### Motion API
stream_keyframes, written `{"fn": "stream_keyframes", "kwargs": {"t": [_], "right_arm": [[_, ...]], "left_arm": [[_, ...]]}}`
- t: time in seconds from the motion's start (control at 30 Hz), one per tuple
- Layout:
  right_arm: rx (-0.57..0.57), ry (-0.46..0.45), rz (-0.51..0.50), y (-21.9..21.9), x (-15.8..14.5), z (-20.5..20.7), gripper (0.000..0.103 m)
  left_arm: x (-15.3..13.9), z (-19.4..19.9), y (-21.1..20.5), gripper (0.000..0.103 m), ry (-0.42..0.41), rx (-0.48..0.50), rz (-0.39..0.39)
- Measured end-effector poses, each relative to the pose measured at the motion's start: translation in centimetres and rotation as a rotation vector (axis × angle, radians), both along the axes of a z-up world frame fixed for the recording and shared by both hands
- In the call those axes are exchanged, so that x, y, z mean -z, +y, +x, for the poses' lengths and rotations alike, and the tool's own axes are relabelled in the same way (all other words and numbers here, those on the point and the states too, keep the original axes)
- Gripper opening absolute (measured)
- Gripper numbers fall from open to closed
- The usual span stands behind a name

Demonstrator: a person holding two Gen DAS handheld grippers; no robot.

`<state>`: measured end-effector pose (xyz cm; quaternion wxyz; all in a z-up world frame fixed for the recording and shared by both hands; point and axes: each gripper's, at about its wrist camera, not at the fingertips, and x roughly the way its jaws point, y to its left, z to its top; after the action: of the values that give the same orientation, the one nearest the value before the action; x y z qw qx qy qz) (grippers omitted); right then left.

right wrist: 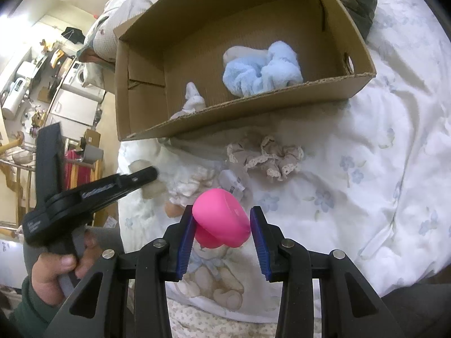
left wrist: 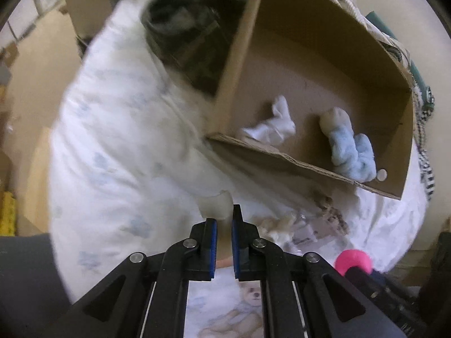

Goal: Organize soft objects
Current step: 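Grasp the beige cup with the left tool while the right tool lifts the pink toy, then carry the pink toy into the box with the right tool while the left tool carries the beige cup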

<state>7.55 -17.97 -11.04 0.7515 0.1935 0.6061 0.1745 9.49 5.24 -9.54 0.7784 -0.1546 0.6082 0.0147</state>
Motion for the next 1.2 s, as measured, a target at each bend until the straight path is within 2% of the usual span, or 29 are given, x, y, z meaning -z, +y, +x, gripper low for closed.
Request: {"fn": "stream_keyframes", "kwargs": {"t": [0.2,0.47,0.8,1.0,1.2], "right_arm": [[-0.005,-0.015,-0.013,0.3,-0.2,0.1,0.041],[0.009,-0.037,-0.021,0.0,-0.7,0.0,0.041],[0.012,-0.093,-0.008,0.2,-2.3,0.1,0.041],[0.026,-0.129,0.023,-0.3,-4.3,0.8,0.041],[0.029,-0.179,0.033,-1.1,-7.0,2.1,0.041]], "left_arm": [[-1.2,-1.2,-0.1,0.008,-0.026,0.017,0.064],[-1.7,-1.9,-0.2,0.008,-0.037,0.033,0.077],[-3.4,-2.5,-0.6,0.008,-0.108,0.015,0.128],[-6.9,-2.4,-0.8,0.008,-0.198,0.029,0.141],[-11.4,-1.4,-2.0,0.008,-0.307,0.093,0.136]]}}
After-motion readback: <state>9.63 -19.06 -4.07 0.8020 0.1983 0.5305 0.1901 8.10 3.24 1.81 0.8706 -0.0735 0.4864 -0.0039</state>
